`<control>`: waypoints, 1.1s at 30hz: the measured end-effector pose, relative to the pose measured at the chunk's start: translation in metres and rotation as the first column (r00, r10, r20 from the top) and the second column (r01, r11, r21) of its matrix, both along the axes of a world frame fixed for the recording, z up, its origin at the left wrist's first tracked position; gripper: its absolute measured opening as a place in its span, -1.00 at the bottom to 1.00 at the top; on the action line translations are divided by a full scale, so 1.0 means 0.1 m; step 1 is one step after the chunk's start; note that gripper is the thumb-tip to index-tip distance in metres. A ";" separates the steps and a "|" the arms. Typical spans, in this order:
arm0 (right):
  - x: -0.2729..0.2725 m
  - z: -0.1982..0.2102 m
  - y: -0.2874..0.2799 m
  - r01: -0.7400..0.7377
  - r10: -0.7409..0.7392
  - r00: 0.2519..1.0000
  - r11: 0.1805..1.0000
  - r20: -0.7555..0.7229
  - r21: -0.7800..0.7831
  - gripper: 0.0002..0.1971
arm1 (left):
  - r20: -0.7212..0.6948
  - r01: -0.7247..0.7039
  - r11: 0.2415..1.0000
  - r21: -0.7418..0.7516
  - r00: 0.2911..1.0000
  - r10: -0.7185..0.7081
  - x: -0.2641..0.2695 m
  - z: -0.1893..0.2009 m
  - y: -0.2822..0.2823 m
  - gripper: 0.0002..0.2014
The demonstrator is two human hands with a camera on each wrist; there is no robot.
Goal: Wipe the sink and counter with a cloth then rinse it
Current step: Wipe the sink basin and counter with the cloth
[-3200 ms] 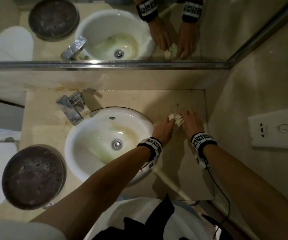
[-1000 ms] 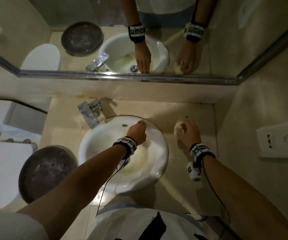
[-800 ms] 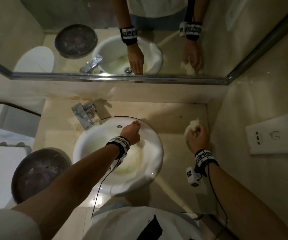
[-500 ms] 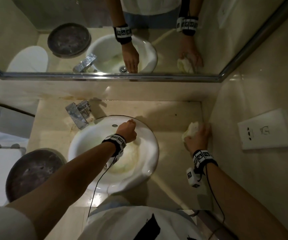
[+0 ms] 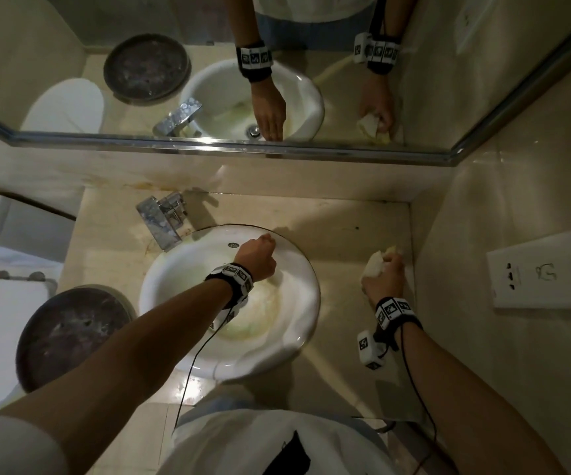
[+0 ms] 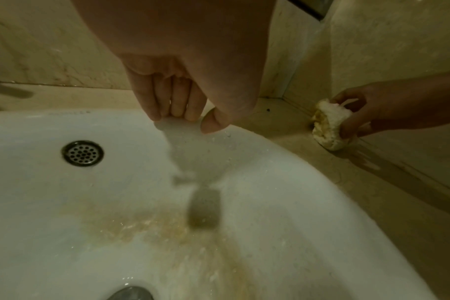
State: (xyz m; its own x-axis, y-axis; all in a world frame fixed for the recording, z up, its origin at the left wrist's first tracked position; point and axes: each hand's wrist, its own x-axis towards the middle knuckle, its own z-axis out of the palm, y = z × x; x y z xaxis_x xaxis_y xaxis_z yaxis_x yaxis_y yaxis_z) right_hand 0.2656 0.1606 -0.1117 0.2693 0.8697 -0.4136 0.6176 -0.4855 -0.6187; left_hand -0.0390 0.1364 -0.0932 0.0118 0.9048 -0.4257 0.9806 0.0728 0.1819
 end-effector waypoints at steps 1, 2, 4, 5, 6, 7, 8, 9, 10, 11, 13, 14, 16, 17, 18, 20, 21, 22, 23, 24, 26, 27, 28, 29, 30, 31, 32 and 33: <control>-0.02 0.01 0.02 0.016 -0.016 1.000 1.000 -0.010 -0.003 -0.38 | -0.007 0.020 1.000 0.001 1.000 -0.020 -0.01 -0.01 0.00 -0.69; -0.05 0.02 0.05 0.027 -0.027 0.999 1.000 -0.023 -0.002 -0.37 | -0.013 0.036 0.999 -0.001 0.999 -0.036 -0.02 -0.03 -0.01 -0.67; -0.08 0.01 0.10 0.044 -0.044 0.999 0.999 -0.030 0.010 -0.35 | -0.007 0.050 0.999 -0.011 0.999 -0.050 -0.04 -0.05 -0.03 -0.63; -0.10 -0.01 0.13 0.054 -0.053 0.998 0.998 -0.041 0.019 -0.33 | 0.003 0.052 0.999 -0.012 0.999 -0.052 -0.06 -0.05 -0.04 -0.60; -0.14 0.02 0.15 0.065 -0.063 0.996 0.998 -0.062 0.020 -0.29 | 0.016 0.056 0.998 -0.012 0.998 -0.055 -0.07 -0.05 -0.05 -0.58; -0.17 0.01 0.19 0.067 -0.064 0.994 0.997 -0.084 0.030 -0.24 | 0.029 0.061 0.998 -0.012 0.998 -0.060 -0.09 -0.05 -0.06 -0.57; -0.21 0.02 0.24 0.060 -0.055 0.993 0.997 -0.100 0.043 -0.21 | 0.037 0.069 0.998 -0.007 0.997 -0.069 -0.10 -0.06 -0.06 -0.56; -0.25 0.02 0.29 0.050 -0.043 0.992 0.997 -0.118 0.053 -0.22 | 0.040 0.076 0.997 -0.007 0.996 -0.075 -0.12 -0.06 -0.06 -0.54; -0.30 0.04 0.34 0.046 -0.038 0.991 0.997 -0.131 0.058 -0.25 | 0.046 0.081 0.997 -0.008 0.996 -0.081 -0.14 -0.06 -0.06 -0.53; -0.35 0.04 0.40 0.038 -0.029 0.989 0.997 -0.144 0.065 -0.29 | 0.053 0.084 0.996 -0.013 0.995 -0.083 -0.15 -0.06 -0.06 -0.51; -0.47 0.06 0.51 0.005 0.007 0.985 0.998 -0.171 0.070 -0.32 | 0.063 0.081 0.997 -0.021 0.995 -0.079 -0.16 -0.04 -0.06 -0.49; -0.53 0.06 0.55 -0.022 0.035 0.983 0.997 -0.180 0.073 -0.33 | 0.063 0.078 0.997 -0.027 0.995 -0.076 -0.17 -0.03 -0.06 -0.49; -0.61 0.03 0.62 -0.080 0.097 0.976 0.992 -0.197 0.093 -0.36 | 0.060 0.081 0.996 -0.032 0.995 -0.079 -0.16 0.01 -0.06 -0.47; -0.67 -0.01 0.66 -0.108 0.127 0.970 0.989 -0.206 0.102 -0.38 | 0.058 0.078 0.996 -0.033 0.995 -0.076 -0.16 0.02 -0.06 -0.45; -0.71 -0.02 0.68 -0.137 0.157 0.965 0.985 -0.209 0.105 -0.39 | 0.057 0.073 0.997 -0.034 0.996 -0.071 -0.16 0.03 -0.06 -0.43; -0.82 -0.02 0.71 -0.187 0.209 0.951 0.976 -0.226 0.115 -0.40 | 0.054 0.068 0.997 -0.034 0.996 -0.066 -0.17 0.01 -0.06 -0.40; -0.87 -0.02 0.72 -0.205 0.230 0.944 0.971 -0.237 0.123 -0.41 | 0.054 0.069 0.997 -0.036 0.996 -0.067 -0.17 0.00 -0.06 -0.39; -0.91 -0.01 0.73 -0.221 0.246 0.936 0.968 -0.253 0.123 -0.41 | 0.054 0.073 0.997 -0.041 0.996 -0.071 -0.18 0.00 -0.06 -0.38; -0.95 0.00 0.73 -0.236 0.261 0.926 0.964 -0.272 0.123 -0.42 | 0.053 0.076 0.996 -0.044 0.996 -0.074 -0.18 0.00 -0.06 -0.37; -0.98 0.01 0.74 -0.247 0.274 0.917 0.961 -0.290 0.124 -0.43 | 0.051 0.080 0.996 -0.048 0.996 -0.078 -0.18 0.01 -0.05 -0.37; -1.02 0.04 0.74 -0.232 0.266 0.906 0.963 -0.331 0.139 -0.47 | 0.050 0.086 0.995 -0.055 0.995 -0.083 -0.19 0.03 -0.04 -0.38; -1.01 0.04 0.75 -0.198 0.238 0.908 0.969 -0.345 0.147 -0.50 | 0.051 0.090 0.994 -0.058 0.995 -0.087 -0.19 0.05 -0.04 -0.39; -1.00 0.05 0.74 -0.156 0.201 0.914 0.976 -0.353 0.152 -0.54 | 0.054 0.093 0.994 -0.064 0.995 -0.089 -0.20 0.06 -0.03 -0.40; -0.96 0.09 0.73 -0.114 0.162 0.923 0.982 -0.348 0.153 -0.58 | 0.059 0.095 0.993 -0.068 0.994 -0.091 -0.19 0.09 -0.02 -0.41; -0.92 0.13 0.71 -0.079 0.130 0.929 0.984 -0.345 0.158 -0.60 | 0.060 0.095 0.993 -0.072 0.994 -0.091 -0.19 0.10 -0.01 -0.41; -0.86 0.16 0.69 -0.050 0.104 0.937 0.985 -0.335 0.166 -0.62 | 0.058 0.098 0.993 -0.073 0.994 -0.094 -0.20 0.11 -0.01 -0.41; -0.78 0.19 0.66 -0.023 0.084 0.941 0.982 -0.329 0.185 -0.63 | 0.055 0.106 0.992 -0.071 0.993 -0.102 -0.19 0.12 -0.01 -0.41; -0.70 0.22 0.63 -0.002 0.069 0.944 0.979 -0.323 0.203 -0.64 | 0.048 0.114 0.991 -0.074 0.993 -0.111 -0.19 0.12 -0.02 -0.40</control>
State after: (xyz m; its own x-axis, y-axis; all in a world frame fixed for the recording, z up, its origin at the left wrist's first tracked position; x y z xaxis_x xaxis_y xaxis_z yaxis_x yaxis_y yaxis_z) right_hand 0.1957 0.2238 -0.0894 0.1159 0.9493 -0.2923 0.3793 -0.3143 -0.8703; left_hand -0.0576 0.1343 -0.0809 0.1317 0.8617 -0.4901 0.9746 -0.0221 0.2229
